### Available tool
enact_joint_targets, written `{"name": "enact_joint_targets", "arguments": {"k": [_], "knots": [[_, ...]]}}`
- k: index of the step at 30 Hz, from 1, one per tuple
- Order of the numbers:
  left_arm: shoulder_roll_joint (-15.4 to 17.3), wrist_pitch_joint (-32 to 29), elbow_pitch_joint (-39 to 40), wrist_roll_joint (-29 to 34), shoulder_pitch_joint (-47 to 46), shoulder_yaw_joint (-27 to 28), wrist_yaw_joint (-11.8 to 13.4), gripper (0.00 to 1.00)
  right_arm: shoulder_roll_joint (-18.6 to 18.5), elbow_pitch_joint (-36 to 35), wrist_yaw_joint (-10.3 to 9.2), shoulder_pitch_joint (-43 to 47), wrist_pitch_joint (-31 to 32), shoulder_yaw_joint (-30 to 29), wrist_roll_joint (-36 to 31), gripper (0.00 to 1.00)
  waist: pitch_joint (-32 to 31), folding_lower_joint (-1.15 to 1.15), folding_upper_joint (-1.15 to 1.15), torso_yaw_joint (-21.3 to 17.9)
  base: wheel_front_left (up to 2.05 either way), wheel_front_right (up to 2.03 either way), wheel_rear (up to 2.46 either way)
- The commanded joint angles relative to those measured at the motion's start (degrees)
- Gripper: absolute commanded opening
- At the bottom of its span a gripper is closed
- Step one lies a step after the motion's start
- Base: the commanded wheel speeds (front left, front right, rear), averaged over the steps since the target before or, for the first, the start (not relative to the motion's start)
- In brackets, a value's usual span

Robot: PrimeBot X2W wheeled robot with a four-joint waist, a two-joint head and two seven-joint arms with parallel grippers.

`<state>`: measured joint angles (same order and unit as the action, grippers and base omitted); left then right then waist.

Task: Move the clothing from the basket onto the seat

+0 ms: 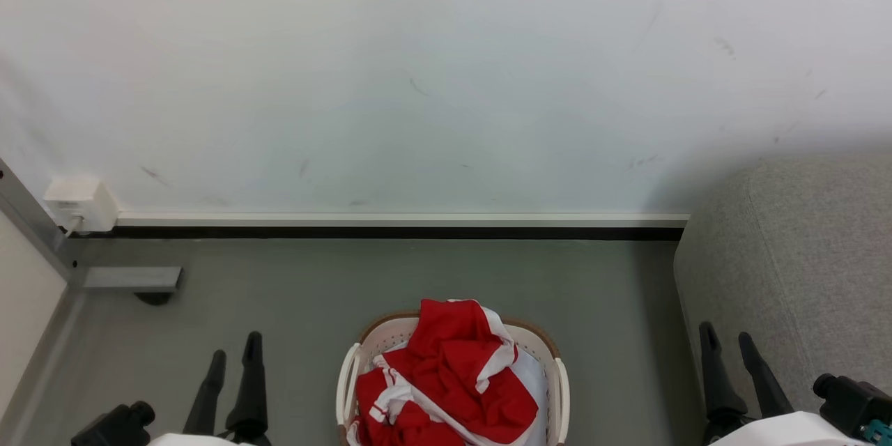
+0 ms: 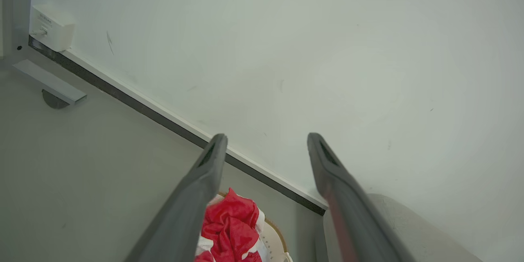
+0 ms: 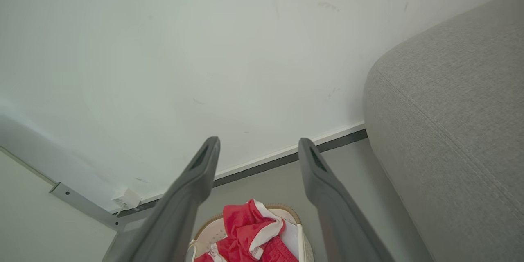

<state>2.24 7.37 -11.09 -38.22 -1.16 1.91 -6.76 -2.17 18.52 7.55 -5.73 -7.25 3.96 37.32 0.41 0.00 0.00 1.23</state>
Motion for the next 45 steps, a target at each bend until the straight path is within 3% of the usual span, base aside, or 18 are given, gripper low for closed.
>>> {"name": "enact_joint_targets", "arguments": {"k": [1, 45], "knots": [[0.5, 0.5, 0.7, 2.0, 0.0, 0.4, -0.2, 1.0, -0.6, -0.1, -0.06, -1.1, -0.7, 0.3, -1.8, 1.0, 0.0, 0.0, 0.0, 0.0, 0.0, 0.0, 0.0], [0.9, 6.4, -2.5, 27.3, 1.9, 1.0, -0.8, 1.0, -0.9, 6.0, -0.1, -1.9, -6.5, 1.3, -21.2, 1.0, 0.7, 0.0, 0.0, 0.4, 0.0, 0.0, 0.0]]}}
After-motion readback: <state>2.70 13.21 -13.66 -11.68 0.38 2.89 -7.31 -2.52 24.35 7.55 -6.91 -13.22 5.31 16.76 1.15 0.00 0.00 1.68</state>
